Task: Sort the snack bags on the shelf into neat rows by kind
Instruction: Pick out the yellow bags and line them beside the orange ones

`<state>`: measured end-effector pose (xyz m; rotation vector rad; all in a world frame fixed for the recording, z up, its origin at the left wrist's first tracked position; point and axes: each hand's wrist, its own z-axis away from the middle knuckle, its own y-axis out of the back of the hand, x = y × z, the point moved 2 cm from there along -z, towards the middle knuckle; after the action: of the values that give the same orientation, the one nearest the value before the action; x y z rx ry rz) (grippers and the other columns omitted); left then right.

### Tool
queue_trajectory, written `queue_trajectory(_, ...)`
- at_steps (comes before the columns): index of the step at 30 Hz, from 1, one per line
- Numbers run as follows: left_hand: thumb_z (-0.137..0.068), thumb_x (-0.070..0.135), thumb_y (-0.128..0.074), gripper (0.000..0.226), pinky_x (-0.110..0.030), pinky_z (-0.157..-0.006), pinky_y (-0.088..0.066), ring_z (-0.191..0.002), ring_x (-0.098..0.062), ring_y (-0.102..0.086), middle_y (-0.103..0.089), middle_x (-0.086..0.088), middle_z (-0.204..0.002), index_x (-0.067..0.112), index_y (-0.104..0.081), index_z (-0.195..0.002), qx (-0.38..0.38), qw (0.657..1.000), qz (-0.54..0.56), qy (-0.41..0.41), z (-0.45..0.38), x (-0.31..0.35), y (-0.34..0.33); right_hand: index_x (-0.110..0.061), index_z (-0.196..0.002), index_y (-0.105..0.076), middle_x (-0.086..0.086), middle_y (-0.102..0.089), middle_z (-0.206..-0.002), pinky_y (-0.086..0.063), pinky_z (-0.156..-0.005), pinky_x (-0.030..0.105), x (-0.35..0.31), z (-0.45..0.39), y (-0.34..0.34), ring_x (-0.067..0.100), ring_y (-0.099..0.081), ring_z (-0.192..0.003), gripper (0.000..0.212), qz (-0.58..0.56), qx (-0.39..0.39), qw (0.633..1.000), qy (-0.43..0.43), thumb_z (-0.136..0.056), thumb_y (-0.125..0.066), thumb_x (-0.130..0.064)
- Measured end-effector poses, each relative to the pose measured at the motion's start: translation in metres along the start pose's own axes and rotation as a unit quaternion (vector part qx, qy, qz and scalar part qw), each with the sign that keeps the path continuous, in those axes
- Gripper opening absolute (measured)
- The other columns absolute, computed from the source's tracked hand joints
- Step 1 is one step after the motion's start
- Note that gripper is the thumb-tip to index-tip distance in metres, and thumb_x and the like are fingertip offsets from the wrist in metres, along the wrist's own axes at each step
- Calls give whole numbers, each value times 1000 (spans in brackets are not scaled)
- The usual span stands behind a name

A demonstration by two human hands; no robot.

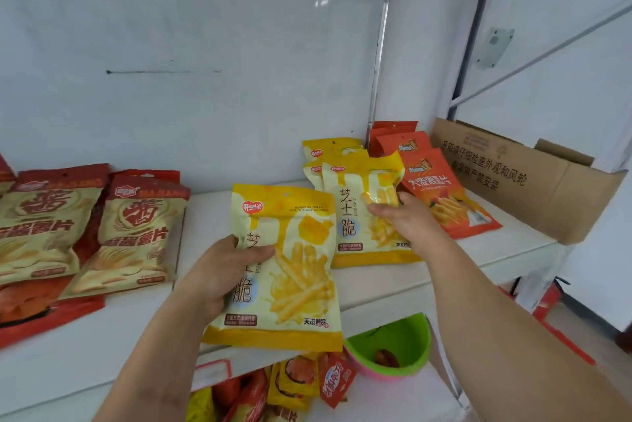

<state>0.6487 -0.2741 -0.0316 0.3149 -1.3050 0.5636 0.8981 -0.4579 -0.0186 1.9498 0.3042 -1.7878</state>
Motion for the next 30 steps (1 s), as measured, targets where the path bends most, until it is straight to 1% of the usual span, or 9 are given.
queue_trajectory(5, -88, 8, -70, 32, -58, -91, -55, -96, -43, -72, -75, -22, -105, 0, -65, -118, 51, 999, 17, -6, -11, -8, -46, -17, -106, -63, -3, -71, -96, -52, -56, 21, 11, -37, 18, 10, -69, -77, 31, 48, -41, 997, 34, -81, -81, -22)
queue_trajectory(7, -89, 8, -69, 30, -57, -90, -56, -95, -42, -73, -75, -21, -105, 1, -66, -118, 59, 998, 23, -7, -14, -10, -65, -17, -106, -64, -2, -72, -99, -55, -66, 26, 17, -49, 22, 12, -69, -82, 32, 49, -40, 997, 41, -80, -82, -24)
queue_trajectory(10, -91, 6, -66, 24, -46, -78, -61, -87, -37, -75, -76, -20, -103, 1, -66, -115, 78, 996, 34, -13, -19, -10, -91, -14, -112, -65, -1, -72, -103, -57, -80, 34, 24, -58, 27, 17, -70, -90, 41, 53, -32, 997, 53, -78, -83, -31)
queue_trajectory(13, -92, 6, -65, 23, -44, -74, -62, -87, -36, -75, -76, -20, -103, 1, -66, -115, 86, 995, 34, -21, -26, -9, -113, -13, -114, -66, 0, -73, -106, -56, -80, 32, 30, -57, 31, 18, -70, -93, 41, 17, -35, 998, 57, -81, -80, -34)
queue_trajectory(18, -90, 7, -70, 25, -53, -88, -58, -91, -36, -75, -77, -16, -101, 3, -66, -114, 121, 992, 13, -43, -44, -10, -142, -13, -132, -57, -1, -62, -123, -41, -87, 31, 30, -49, 35, 24, -58, -118, 56, 35, -25, 997, 60, -95, -55, -55)
queue_trajectory(22, -88, 11, -74, 21, -51, -87, -59, -86, -30, -76, -79, -9, -96, 8, -68, -108, 161, 984, -6, -72, -60, -8, -157, -18, -130, -58, -1, -61, -129, -43, -100, 40, 27, -52, 35, 20, -56, -115, 76, 31, -69, 996, 52, -89, -34, -77)
queue_trajectory(25, -85, 18, -78, 26, -50, -85, -60, -85, -27, -77, -79, -6, -96, 12, -67, -107, 189, 978, -26, -88, -71, -9, -163, -23, -137, -53, -2, -57, -133, -41, -105, 44, 27, -54, 35, 20, -53, -118, 80, 60, -94, 992, 61, -86, -32, -82)
queue_trajectory(27, -86, 19, -77, 25, -42, -79, -62, -86, -24, -76, -78, -4, -98, 15, -64, -107, 201, 974, -28, -100, -76, -10, -168, -29, -141, -49, -5, -54, -140, -40, -108, 44, 27, -56, 36, 22, -50, -129, 81, 83, -109, 988, 69, -82, -35, -84)
queue_trajectory(30, -86, 27, -77, 28, -31, -68, -57, -85, -17, -73, -74, 2, -100, 18, -60, -107, 234, 964, -59, -112, -81, -12, -173, -29, -145, -45, -4, -50, -146, -38, -110, 43, 28, -61, 36, 25, -46, -135, 72, 105, -122, 984, 80, -89, -40, -75)
